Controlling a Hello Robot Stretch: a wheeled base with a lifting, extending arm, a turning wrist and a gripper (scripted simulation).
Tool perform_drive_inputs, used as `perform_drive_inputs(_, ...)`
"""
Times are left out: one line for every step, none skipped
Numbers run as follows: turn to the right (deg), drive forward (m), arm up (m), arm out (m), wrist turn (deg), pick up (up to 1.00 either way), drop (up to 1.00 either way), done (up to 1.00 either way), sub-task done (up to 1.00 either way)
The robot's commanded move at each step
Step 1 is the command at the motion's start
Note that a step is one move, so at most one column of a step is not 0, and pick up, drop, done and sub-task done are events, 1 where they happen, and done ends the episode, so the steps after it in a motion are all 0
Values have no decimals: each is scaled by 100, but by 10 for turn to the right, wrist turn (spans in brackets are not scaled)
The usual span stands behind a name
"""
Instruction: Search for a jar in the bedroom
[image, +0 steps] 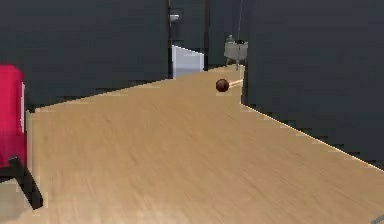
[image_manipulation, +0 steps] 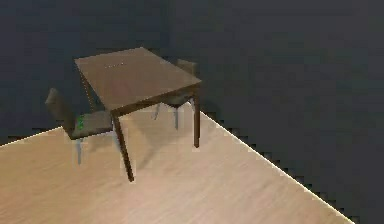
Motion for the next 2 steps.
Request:
perform_drive_inputs(0,100,0,0,0,0,0,0,0)
perform_drive_inputs(0,100,0,0,0,0,0,0,0)
